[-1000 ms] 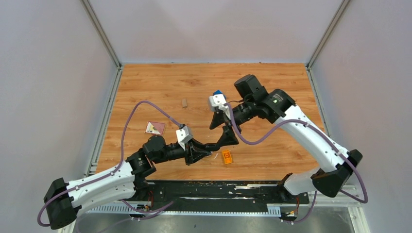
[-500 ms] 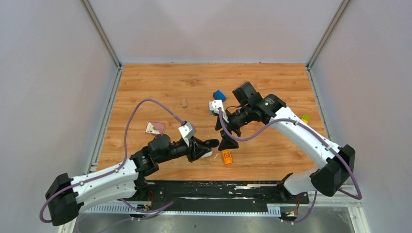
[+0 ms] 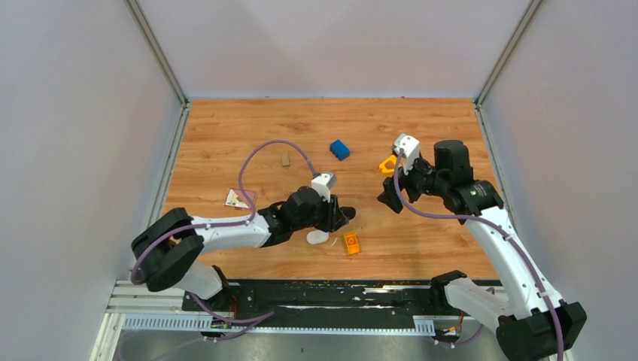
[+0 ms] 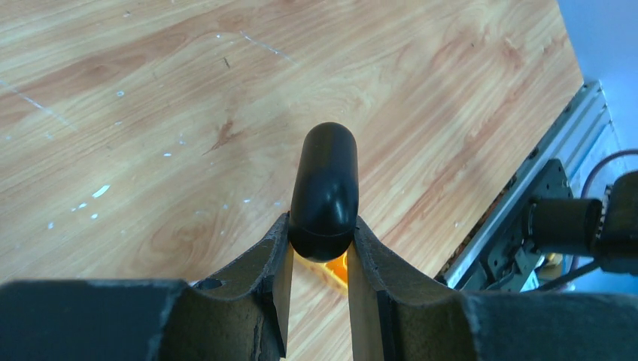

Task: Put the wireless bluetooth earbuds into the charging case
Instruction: Place the charging case at the center of the board, then reset both arms

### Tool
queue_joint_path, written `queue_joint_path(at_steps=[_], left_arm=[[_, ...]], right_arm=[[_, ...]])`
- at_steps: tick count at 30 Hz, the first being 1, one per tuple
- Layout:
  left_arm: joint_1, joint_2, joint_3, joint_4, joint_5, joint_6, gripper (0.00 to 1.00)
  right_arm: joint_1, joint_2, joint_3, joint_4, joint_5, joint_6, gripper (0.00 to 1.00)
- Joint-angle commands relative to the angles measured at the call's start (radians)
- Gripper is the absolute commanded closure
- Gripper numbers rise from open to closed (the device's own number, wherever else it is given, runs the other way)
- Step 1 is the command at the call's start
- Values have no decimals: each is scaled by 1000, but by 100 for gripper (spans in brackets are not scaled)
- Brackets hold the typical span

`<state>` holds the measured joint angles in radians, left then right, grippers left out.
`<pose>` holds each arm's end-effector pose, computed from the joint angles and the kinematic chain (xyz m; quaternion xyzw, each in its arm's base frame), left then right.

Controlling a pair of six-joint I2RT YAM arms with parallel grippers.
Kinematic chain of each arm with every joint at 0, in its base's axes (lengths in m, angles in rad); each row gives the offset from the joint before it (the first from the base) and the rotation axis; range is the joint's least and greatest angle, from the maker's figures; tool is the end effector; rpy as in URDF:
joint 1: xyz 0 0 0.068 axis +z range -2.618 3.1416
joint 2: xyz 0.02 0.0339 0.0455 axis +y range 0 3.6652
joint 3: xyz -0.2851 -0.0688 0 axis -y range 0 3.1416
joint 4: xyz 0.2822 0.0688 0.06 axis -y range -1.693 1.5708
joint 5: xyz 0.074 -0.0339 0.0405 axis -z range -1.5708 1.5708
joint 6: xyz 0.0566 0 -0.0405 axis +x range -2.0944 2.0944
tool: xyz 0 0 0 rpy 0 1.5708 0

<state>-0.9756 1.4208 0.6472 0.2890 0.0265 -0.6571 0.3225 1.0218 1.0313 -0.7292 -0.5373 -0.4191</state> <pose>0.1876 -0.2797 0.1803 0.1425 0.8441 -0.3843 0.3456 0.2232 0.1051 0.3386 -0.4203 0.7788 0.2223 0.4092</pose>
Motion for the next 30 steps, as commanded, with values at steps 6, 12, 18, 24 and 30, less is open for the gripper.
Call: queue_joint_path(at_steps=[6, 12, 18, 24, 30], left_arm=[[23, 225, 218, -104, 19, -182, 80], [37, 256, 290, -228, 12, -177, 58], [67, 182, 304, -500, -91, -130, 47], [84, 13, 355, -752, -219, 61, 46], [87, -247, 387, -904, -460, 311, 39]], right_arm=[[-52, -89, -75, 104, 43, 97, 0], [-55, -67, -52, 74, 92, 75, 1], [-63, -51, -23, -16, 186, 42, 1], [-80, -66, -6, -72, 220, 63, 1], [-98, -100, -21, -23, 268, 184, 1]])
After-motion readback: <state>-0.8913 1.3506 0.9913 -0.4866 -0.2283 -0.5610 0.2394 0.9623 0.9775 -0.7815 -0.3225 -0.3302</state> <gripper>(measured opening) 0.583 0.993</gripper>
